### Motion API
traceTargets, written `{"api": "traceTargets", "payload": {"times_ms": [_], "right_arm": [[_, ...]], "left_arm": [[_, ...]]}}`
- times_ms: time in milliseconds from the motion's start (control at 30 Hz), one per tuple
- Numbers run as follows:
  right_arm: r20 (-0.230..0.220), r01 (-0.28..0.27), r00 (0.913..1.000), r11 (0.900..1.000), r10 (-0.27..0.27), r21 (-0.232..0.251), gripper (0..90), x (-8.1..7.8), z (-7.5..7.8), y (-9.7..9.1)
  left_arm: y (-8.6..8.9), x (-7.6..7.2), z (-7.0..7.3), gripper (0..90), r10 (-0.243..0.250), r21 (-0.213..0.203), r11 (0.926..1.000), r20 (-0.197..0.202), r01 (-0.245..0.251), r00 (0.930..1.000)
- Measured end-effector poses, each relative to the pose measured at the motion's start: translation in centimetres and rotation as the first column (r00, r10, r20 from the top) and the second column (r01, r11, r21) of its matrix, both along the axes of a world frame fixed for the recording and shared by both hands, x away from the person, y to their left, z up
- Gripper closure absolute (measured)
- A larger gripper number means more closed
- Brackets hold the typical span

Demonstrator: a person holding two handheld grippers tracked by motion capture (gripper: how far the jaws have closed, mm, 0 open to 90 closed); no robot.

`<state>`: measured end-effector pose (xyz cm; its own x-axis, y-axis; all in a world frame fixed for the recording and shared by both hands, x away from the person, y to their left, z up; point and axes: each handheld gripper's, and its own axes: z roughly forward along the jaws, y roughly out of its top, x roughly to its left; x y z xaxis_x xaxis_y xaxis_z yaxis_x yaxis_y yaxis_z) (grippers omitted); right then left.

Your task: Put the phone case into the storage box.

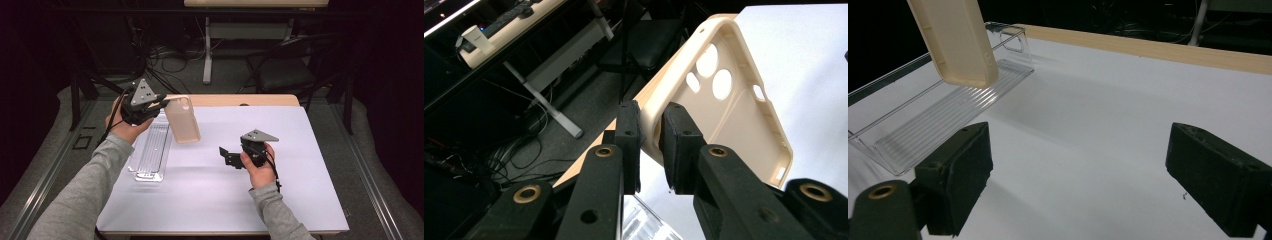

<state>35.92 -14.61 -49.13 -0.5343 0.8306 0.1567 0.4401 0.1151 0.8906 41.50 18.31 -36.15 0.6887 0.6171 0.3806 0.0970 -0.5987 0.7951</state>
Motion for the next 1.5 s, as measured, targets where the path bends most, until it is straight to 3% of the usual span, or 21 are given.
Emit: {"api": "traceTargets", "payload": {"times_ms": [767, 1300, 1500], "right_arm": [[-0.003, 0.017, 0.9998, 0.9995, -0.017, -0.028, 10.9, -0.3, -0.2, -0.4], [0.003, 0.043, 0.9991, 0.9982, -0.043, -0.041, 10.8, -0.8, -0.4, -0.8], [0.004, 0.054, 0.9986, 0.9970, -0.053, -0.056, 10.9, -1.0, -0.6, -0.9]], "left_arm": [[1.1, 2.3, -0.6, 79.0, 0.019, 0.085, 0.9961, 0.039, -0.022, 0.9991], [3.7, 3.3, -0.5, 79.0, 0.054, 0.102, 0.9928, 0.090, -0.063, 0.9945], [4.7, 3.8, -0.3, 79.0, 0.052, 0.131, 0.9892, 0.111, -0.066, 0.9925]]}}
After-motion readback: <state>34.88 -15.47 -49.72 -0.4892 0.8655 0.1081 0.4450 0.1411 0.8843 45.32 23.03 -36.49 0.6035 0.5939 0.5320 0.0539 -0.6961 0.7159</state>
